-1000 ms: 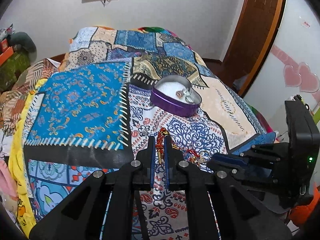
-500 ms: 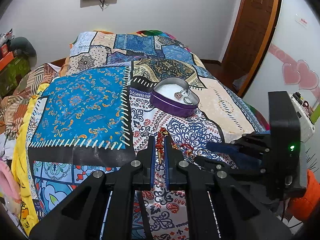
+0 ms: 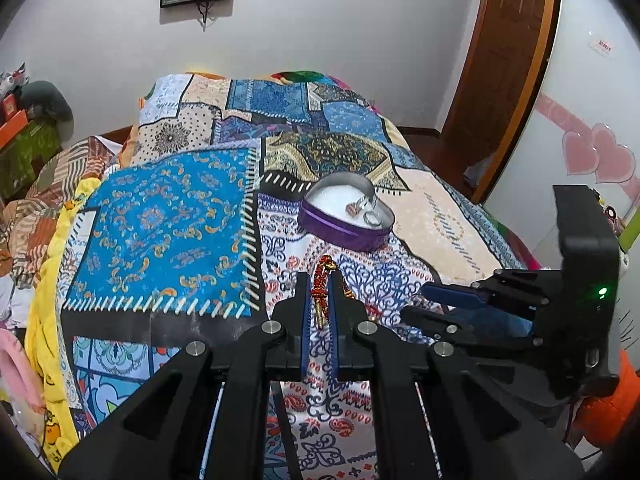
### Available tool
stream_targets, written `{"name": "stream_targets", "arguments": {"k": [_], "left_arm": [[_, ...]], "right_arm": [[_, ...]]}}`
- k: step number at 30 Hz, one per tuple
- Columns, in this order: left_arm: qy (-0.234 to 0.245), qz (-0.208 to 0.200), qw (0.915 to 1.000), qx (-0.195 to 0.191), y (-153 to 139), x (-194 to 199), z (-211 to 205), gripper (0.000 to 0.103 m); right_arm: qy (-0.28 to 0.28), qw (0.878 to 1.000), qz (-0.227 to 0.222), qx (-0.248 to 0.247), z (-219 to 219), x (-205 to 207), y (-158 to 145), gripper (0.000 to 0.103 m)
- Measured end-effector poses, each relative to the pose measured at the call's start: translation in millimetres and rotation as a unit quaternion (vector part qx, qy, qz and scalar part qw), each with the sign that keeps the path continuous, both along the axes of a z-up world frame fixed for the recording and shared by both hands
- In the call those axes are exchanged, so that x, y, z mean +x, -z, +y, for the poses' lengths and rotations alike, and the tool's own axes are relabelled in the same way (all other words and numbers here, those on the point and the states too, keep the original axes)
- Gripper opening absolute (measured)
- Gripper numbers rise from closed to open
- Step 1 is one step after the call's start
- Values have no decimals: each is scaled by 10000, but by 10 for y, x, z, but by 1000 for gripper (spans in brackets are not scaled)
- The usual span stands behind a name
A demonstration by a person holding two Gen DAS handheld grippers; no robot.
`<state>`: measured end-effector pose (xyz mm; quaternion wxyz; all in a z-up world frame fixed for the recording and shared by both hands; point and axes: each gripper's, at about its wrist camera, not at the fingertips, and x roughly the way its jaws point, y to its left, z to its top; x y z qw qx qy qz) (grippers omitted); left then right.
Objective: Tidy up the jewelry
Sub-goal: 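Lift the bracelet and gold ring and carry both toward the purple tin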
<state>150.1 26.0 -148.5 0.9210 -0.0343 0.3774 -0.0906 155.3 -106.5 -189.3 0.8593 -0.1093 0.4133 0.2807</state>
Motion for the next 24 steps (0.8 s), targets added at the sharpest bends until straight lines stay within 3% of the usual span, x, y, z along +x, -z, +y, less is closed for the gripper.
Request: {"name": "stream_targets", "arguments": {"k": [11, 24], "left_arm": [[41, -278, 9996, 29, -184, 180, -99, 7], [68, -556, 9984, -8, -328, 514, -208, 7]], "right_arm": [[359, 9978, -423, 351, -150, 139, -375, 24], [570, 9949, -590, 588, -248, 385, -493, 24]]}}
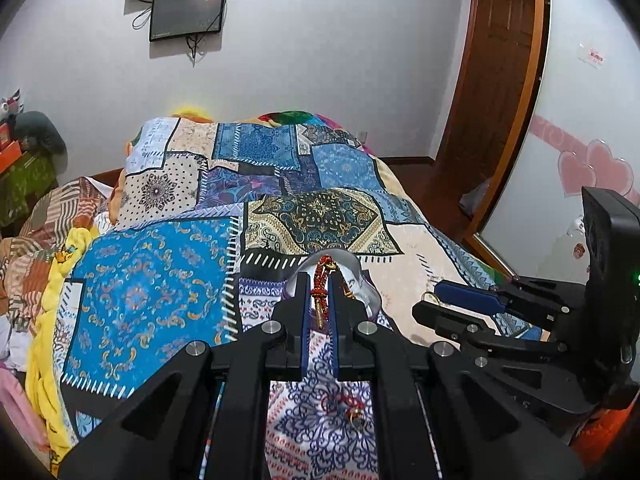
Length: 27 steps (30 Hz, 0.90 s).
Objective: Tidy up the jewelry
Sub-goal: 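Lift the bracelet and gold ring and carry both toward the purple tin, then lower bracelet and gold ring into the tin and open both grippers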
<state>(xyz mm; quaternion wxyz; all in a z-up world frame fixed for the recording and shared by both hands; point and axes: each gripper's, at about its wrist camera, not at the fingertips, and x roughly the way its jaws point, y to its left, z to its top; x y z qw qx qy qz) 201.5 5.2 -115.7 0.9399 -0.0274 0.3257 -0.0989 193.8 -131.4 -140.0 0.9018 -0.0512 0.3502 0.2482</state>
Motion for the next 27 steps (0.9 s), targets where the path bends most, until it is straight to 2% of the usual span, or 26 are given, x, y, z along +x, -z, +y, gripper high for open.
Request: {"name": "stream_targets", "arguments": {"k": [27], "left_arm": [[-67, 541, 9985, -64, 469, 723, 56, 7]], "right_arm": [[-177, 9990, 418, -55, 145, 487, 293, 24]]}}
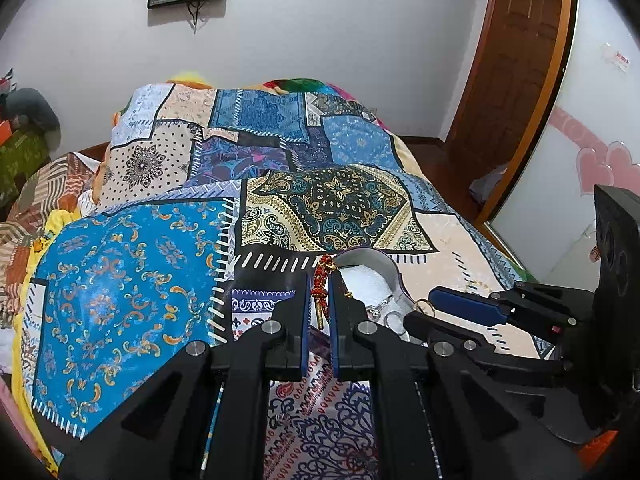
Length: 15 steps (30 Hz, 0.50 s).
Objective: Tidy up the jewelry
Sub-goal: 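Lower bracelet and gold ring into the tin and open both grippers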
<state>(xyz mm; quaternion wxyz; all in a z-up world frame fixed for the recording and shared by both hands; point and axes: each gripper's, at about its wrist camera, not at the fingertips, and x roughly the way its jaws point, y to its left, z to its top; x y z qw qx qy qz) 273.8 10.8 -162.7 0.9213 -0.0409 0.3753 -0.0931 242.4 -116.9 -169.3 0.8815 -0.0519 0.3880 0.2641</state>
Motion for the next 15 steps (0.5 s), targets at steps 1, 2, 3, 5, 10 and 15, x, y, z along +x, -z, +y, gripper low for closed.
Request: {"name": "stream_targets", "arguments": {"k": [1, 2, 3, 5, 10, 15], "left_arm": [[13, 18, 10000, -13, 13, 18, -2, 7], [21, 39, 10000, -19, 26, 41, -4, 7], [23, 56, 10000, -19, 39, 63, -4, 7], [32, 101, 9999, -24, 68, 109, -7, 7], [39, 204, 9998, -9, 121, 181, -8, 7], [76, 381, 9992, -56, 185, 216, -5, 7]], "right_arm": [[-20, 10000, 21, 0, 8, 13, 7, 24], [-37, 10000, 37, -3, 13, 28, 12, 24], [-56, 10000, 62, -20, 22, 45, 23, 24], [-86, 9999, 92, -74, 41, 65, 41, 24], [-170, 9995, 173, -183, 90, 102, 82, 24], [-210, 9992, 254, -221, 105, 110, 110, 24]]}}
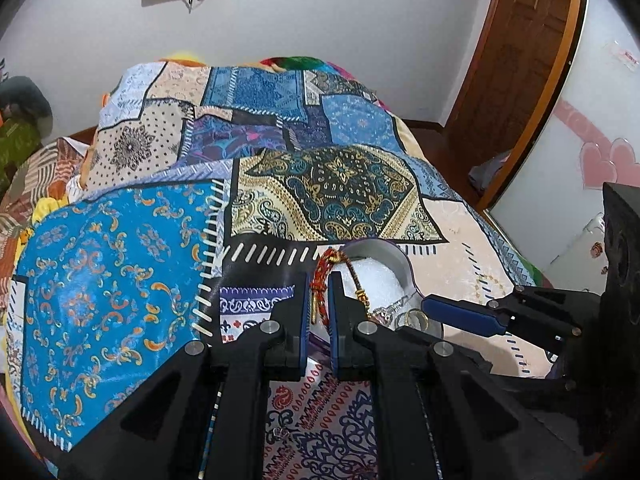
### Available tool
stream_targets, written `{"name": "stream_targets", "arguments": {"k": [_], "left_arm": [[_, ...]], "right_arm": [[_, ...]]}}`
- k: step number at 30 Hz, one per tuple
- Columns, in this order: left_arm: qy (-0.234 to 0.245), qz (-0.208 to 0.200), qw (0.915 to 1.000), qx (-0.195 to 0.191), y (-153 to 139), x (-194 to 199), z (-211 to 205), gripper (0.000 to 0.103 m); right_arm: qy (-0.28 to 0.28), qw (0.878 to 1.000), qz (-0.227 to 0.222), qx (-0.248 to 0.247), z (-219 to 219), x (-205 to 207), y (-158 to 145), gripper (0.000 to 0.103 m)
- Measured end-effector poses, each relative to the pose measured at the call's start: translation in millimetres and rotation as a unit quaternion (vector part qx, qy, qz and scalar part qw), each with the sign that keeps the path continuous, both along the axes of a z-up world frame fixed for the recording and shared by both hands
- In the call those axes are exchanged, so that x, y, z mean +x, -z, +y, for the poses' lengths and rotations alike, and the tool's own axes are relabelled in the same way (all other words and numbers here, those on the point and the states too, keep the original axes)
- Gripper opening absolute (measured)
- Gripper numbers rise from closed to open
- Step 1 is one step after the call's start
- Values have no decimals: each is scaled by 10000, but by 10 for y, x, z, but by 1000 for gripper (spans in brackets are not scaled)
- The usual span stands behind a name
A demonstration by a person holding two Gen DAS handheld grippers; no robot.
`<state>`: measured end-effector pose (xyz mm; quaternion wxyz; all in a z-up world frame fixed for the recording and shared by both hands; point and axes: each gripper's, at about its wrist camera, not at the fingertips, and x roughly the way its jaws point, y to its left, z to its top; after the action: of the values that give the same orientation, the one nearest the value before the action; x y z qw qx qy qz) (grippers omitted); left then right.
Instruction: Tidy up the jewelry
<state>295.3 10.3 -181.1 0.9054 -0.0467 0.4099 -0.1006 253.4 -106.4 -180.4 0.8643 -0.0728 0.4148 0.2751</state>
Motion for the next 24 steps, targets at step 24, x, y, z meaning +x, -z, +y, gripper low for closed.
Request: {"name": "stream_targets", "arguments": {"k": [24], "left_arm": [[-141, -71, 9992, 380, -150, -294, 117, 34]], "right_arm": [[107, 9999, -119, -53, -37, -106, -158, 37]]}}
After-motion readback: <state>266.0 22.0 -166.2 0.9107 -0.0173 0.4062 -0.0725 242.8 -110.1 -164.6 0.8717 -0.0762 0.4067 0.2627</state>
